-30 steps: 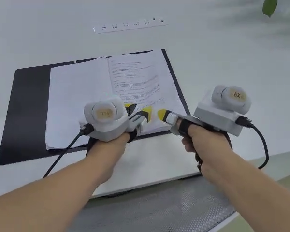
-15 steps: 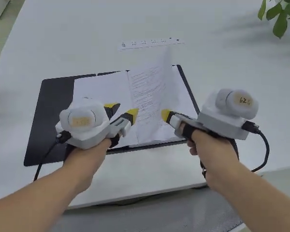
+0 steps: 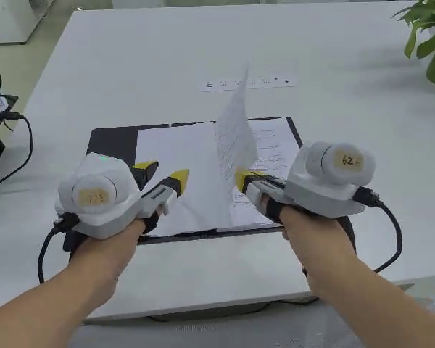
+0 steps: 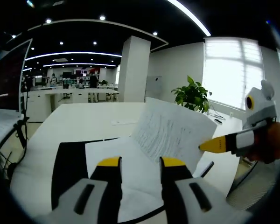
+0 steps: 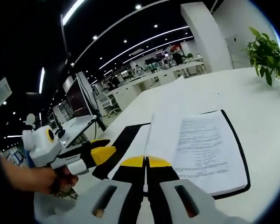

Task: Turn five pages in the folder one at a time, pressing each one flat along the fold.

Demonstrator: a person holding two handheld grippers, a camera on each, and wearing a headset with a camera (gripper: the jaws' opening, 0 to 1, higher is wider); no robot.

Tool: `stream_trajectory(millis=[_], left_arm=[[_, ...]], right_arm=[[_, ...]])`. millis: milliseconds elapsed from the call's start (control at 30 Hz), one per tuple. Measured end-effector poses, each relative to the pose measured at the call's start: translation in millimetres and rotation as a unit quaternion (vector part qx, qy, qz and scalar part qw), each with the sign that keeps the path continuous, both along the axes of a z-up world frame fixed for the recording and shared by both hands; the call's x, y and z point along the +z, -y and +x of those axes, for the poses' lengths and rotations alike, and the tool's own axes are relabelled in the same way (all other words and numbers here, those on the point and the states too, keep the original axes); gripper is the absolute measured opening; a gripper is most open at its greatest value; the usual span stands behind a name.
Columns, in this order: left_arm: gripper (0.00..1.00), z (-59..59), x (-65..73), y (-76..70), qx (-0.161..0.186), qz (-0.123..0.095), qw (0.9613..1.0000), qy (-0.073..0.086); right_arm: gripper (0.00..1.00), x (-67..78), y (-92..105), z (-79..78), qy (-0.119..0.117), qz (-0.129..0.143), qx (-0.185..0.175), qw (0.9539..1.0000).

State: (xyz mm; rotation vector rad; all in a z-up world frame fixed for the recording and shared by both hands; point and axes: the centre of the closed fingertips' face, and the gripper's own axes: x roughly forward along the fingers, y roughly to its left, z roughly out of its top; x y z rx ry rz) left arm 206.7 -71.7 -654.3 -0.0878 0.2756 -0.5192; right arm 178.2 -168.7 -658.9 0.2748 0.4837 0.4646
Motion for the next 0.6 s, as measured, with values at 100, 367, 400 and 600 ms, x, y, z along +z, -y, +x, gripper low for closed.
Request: stream_trajectory(millis=[100, 367, 400, 600], left_arm=[[0.31, 0.9, 2.0, -12.7, 0.009, -0.002, 1.0000, 0.002], [0.30, 1.1, 2.4, -39.3, 0.026, -0.006, 0.9996, 0.003], [0.30, 0.8, 1.5, -42.7, 0.028, -0.005, 0.9996, 0.003], [0.29, -1.3, -3.4, -57.7, 0.037, -0.007, 0.9993, -0.002]], right_arm=[[0.00, -1.7, -14.0, -0.1, 0.004, -0.020, 0.018, 0.9996], [0.00, -11.7, -40.5, 0.9, 0.000, -0.053, 0.049, 0.9974], [0.00, -15.0, -43.8, 0.7, -0.001, -0.063, 0.055, 0.9965], [0.00, -27.8, -61.5, -1.6, -0.011, -0.086, 0.076, 0.9934]])
